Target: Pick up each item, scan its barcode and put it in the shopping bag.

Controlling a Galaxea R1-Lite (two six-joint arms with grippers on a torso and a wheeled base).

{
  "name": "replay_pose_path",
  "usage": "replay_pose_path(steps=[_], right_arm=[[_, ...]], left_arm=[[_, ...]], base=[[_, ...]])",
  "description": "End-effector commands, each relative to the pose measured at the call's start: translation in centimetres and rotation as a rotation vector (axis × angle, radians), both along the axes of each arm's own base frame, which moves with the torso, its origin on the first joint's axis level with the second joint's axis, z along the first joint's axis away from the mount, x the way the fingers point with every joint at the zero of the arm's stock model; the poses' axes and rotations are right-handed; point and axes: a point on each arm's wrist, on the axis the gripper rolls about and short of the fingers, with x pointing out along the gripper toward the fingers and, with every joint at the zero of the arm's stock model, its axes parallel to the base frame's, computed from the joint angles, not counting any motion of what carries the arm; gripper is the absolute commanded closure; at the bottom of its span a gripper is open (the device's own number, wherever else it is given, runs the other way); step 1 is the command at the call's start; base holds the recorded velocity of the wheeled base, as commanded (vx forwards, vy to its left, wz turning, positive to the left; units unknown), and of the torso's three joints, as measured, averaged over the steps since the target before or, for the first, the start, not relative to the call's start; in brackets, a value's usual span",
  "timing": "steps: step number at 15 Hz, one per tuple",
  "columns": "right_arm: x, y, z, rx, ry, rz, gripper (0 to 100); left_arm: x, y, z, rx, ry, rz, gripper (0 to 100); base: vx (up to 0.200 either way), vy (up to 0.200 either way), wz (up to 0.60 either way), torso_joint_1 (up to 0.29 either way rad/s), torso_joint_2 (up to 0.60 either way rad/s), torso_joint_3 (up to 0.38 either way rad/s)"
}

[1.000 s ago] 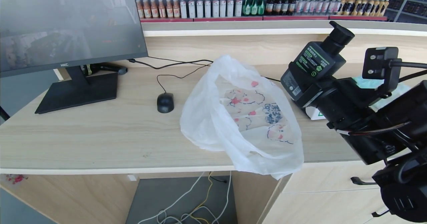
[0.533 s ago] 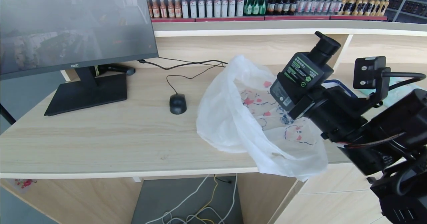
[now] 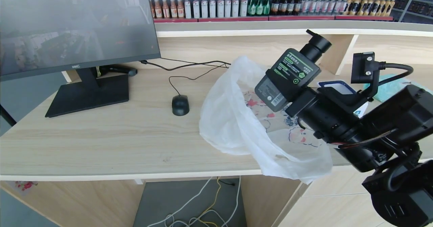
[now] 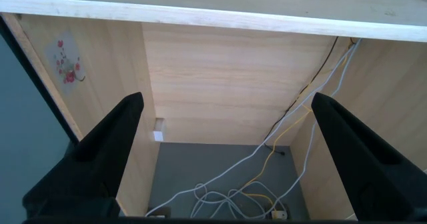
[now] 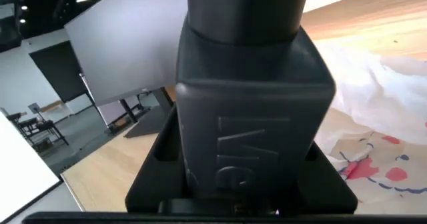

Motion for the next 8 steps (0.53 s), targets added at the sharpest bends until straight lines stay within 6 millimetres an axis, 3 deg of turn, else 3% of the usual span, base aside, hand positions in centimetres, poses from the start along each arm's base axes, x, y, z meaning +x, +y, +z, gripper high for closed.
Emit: replay_pose_path(steps=[1,2,5,8], right_arm=[[2.1,-0.3,1.1,0.028,0.028,-0.024,100],[3.0,-0.8,2.4,0.058,0.068,-0.030,100],[3.1,-1.7,4.9,0.103,0.256,0.058,100],[3.7,-3.6,5.0,0.036,0.331,0.130,100]], left_arm=[[0.0,0.0,0.0,-0.001,0.000,0.000,0],[0.0,0.0,0.0,-0.001,0.000,-0.002,0],[0.0,0.0,0.0,-0.001,0.000,0.000,0],[0.0,0.0,0.0,-0.001,0.000,0.000,0]], base=[[0.000,0.000,0.00,0.000,0.00,0.000],[0.000,0.000,0.00,0.000,0.00,0.000],[0.000,0.000,0.00,0.000,0.00,0.000],[0.000,0.000,0.00,0.000,0.00,0.000]])
